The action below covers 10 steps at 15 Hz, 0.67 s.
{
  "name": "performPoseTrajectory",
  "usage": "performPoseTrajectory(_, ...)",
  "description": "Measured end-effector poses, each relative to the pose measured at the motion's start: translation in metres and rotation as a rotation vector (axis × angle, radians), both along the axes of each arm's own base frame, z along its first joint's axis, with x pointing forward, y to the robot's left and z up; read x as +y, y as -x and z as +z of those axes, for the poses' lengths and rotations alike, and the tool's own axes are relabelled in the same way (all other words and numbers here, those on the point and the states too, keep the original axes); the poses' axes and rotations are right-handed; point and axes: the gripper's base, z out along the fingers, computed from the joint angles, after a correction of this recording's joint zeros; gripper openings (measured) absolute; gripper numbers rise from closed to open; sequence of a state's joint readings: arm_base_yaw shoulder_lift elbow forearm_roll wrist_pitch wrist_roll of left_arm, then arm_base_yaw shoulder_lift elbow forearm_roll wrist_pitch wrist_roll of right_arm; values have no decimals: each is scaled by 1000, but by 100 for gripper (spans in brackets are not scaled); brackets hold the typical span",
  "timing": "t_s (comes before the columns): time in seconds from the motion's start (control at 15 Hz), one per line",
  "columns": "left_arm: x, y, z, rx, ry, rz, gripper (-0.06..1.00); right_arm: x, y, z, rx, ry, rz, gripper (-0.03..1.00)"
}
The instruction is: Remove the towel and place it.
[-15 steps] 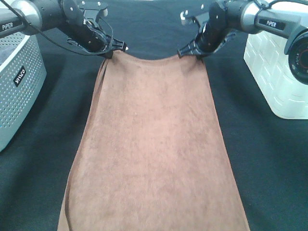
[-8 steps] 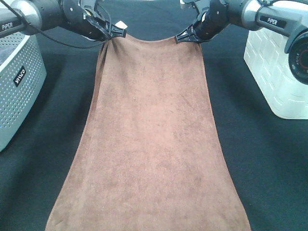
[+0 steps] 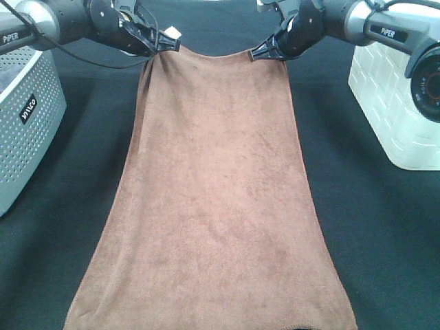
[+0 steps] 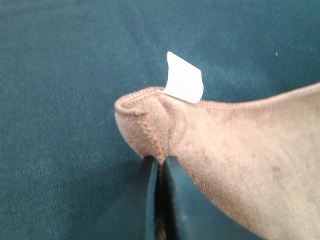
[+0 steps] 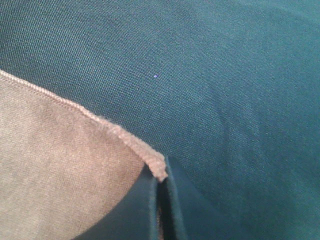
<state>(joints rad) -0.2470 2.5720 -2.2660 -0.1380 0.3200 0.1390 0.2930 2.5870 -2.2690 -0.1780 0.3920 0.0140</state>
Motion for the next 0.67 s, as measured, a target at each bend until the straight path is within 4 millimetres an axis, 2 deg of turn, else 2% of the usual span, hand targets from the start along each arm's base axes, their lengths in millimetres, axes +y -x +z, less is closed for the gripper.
performPoseTrajectory(0.27,0,-4,-20,-18,3,8,0,0,-2,-20,10,1,2,1)
performPoseTrajectory(0.47,-1,-9,-41,-71,13,20,0,-8,-8,-19,-43,-18,-6,1)
performPoseTrajectory(0.67,-6,-10,-47,-112,24,21,0,-15,-12,-18,-65,-35,-18,1)
